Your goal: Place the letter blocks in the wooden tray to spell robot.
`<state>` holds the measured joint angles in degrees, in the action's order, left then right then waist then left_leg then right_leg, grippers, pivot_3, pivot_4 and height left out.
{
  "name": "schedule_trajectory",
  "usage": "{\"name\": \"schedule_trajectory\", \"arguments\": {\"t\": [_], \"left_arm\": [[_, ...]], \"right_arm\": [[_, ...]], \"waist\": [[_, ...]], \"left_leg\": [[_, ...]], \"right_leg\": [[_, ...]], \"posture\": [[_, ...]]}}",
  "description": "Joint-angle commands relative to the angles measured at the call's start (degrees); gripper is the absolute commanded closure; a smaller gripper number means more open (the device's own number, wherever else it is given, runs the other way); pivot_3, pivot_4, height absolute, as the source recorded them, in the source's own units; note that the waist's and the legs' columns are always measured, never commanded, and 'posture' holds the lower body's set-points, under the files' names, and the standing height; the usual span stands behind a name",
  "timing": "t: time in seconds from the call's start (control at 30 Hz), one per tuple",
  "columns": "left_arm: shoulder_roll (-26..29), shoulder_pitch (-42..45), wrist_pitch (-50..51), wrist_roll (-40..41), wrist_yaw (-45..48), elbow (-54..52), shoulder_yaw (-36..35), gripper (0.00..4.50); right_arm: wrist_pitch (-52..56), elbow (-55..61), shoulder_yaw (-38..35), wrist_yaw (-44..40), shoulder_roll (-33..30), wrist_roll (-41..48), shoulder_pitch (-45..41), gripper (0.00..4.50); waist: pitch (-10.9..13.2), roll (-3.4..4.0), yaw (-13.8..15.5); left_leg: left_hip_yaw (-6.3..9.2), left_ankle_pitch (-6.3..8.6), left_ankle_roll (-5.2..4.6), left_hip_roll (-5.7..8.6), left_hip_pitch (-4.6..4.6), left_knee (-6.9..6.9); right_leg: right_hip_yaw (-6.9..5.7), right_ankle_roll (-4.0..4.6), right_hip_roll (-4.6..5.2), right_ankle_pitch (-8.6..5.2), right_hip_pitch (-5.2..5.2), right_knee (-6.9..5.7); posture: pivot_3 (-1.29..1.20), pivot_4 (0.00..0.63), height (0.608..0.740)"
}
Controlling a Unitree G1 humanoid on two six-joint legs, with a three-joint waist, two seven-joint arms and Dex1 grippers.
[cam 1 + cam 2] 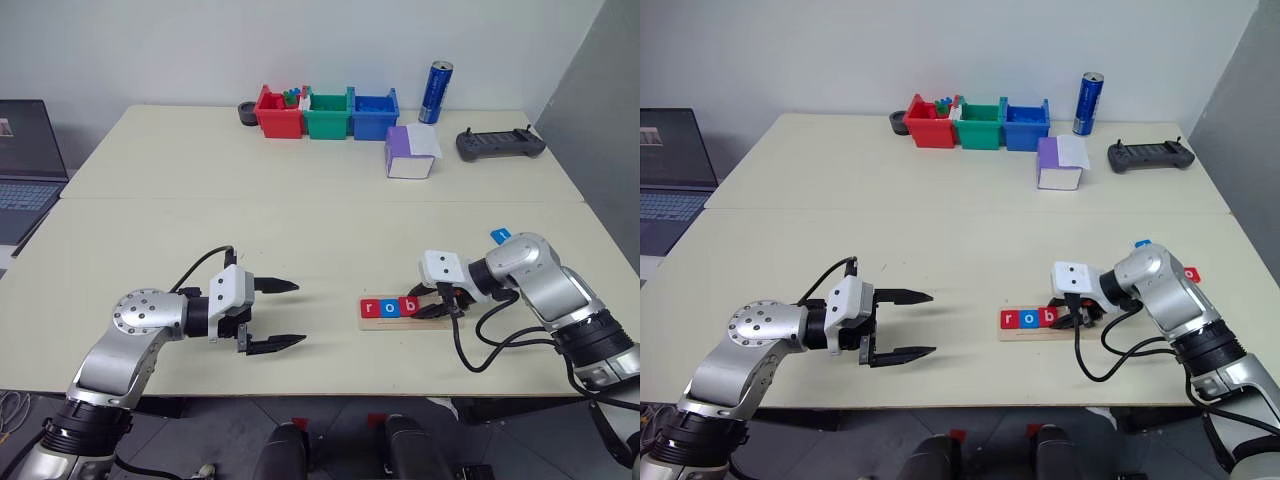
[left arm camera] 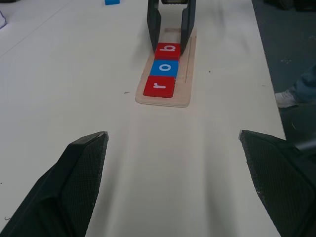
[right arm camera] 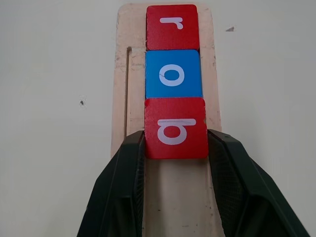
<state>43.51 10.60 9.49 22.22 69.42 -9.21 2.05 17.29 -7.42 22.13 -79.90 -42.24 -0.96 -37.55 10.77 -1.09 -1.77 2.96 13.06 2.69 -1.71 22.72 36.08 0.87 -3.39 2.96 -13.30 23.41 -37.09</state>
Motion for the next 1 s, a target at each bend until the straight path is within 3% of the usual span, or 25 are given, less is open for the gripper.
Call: {"name": "schedule_trajectory", "arguments": {"t": [0.03,1.0], "left_arm": [[0.56,0.48,-0.70,0.12,0.15,-1.34,-0.81,0.00],[0.53,0.25,-0.57,-0.07,0.00,-1.86,-0.50,0.00]], "right_arm": [[0.00,1.44,-1.08,-0.73,-1.05,0.42,-1.03,3.04],[-0.95,0.81,-0.41,-1.65,-0.20,0.23,-1.06,3.04]], "waist": [[0.00,0.00,0.00],[0.00,0.00,-0.04]], "left_leg": [[0.00,0.00,0.00,0.00,0.00,0.00],[0.01,0.00,0.00,0.00,0.00,0.00]], "right_leg": [[0.00,0.00,0.00,0.00,0.00,0.00],[0.00,0.00,0.00,0.00,0.00,-0.01]], "posture": [[0.00,0.150,0.740],[0.00,0.150,0.740]]}}
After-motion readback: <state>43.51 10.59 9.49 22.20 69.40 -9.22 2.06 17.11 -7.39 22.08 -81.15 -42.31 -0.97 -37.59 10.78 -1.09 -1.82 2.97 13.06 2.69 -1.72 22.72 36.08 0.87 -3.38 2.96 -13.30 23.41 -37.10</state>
